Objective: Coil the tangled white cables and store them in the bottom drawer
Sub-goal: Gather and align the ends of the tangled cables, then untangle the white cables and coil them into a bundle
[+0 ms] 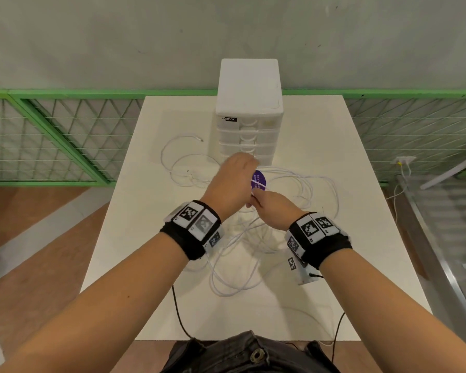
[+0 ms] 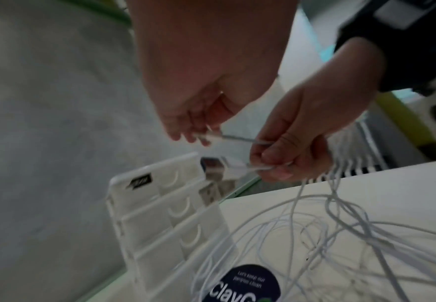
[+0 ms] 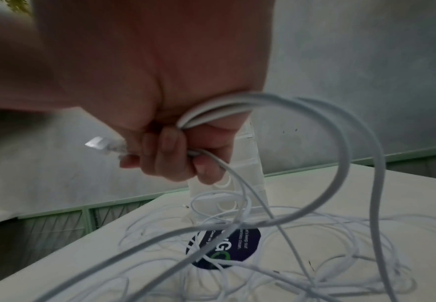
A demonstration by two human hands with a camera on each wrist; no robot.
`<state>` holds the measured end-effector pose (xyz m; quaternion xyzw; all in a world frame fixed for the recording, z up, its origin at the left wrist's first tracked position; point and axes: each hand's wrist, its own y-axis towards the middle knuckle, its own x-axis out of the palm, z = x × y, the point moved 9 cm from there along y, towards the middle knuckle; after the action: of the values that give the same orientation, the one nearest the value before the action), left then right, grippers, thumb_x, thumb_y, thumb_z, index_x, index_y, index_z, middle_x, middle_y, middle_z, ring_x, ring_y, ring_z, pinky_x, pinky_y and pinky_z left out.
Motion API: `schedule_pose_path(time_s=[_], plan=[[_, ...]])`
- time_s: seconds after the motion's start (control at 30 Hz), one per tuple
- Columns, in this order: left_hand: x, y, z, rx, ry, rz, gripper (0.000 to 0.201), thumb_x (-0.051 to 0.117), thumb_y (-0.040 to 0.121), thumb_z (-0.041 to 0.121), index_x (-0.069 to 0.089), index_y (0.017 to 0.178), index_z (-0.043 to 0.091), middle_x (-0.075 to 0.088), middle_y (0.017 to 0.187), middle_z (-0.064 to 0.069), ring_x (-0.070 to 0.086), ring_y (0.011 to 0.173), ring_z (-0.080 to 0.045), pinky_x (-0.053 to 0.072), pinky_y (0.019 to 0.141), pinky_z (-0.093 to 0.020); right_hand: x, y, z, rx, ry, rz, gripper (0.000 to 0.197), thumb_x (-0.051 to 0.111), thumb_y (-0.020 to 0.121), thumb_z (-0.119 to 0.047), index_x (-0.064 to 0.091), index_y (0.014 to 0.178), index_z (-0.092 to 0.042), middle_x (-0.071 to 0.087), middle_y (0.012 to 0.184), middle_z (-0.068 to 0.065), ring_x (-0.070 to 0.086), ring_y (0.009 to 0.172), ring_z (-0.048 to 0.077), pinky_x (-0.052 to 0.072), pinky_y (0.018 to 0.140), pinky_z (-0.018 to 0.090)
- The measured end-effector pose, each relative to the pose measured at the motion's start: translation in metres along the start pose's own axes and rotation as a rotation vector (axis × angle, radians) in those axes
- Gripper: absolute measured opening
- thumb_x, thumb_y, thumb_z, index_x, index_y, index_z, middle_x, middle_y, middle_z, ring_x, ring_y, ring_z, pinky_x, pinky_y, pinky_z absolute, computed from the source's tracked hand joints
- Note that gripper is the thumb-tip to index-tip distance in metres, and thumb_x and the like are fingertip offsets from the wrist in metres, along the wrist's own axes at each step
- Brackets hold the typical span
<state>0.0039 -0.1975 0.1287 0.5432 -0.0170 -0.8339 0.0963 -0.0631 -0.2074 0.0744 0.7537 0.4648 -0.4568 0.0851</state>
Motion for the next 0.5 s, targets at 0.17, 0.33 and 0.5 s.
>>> schedule_pose_path(time_s=[0.17,0.33,0.5], plan=[[0.03,-0.013,0.006,-0.175,-0.195,-0.278,0.036,0.031,0.099,0.017,0.043,0.132,0.011,0.065,0.103,-0.014,0.058,0.098,-0.031,0.039,0.076,-0.033,-0.001,-0.001,-0.003,0.031,-0.012,-0.115,0.027,0.032,0.094,-0.001,0.058,0.085,-0.005,0.059,0.084,0.019,0.049,0.076,0.029,0.033,0.058,0.027],[0.021,-0.018,0.004,-0.258,-0.289,-0.342,0.045,0.02,0.103,0.037,0.054,0.078,0.02,0.06,0.074,0.002,0.053,0.081,-0.021,0.035,0.076,-0.027,-0.014,-0.005,-0.014,-0.04,0.116,-0.108,0.025,0.037,0.095,-0.012,0.049,0.075,-0.021,0.053,0.075,-0.004,0.049,0.074,0.015,0.039,0.065,0.016],[0.008,-0.02,-0.022,-0.263,-0.052,-0.372,0.064,0.018,0.101,0.045,0.068,0.083,0.01,0.062,0.076,-0.008,0.056,0.074,-0.023,0.041,0.078,-0.034,-0.049,-0.009,0.007,-0.054,0.281,-0.011,0.012,0.056,0.09,-0.028,0.05,0.088,-0.017,0.056,0.072,-0.012,0.048,0.062,0.001,0.036,0.064,0.022]])
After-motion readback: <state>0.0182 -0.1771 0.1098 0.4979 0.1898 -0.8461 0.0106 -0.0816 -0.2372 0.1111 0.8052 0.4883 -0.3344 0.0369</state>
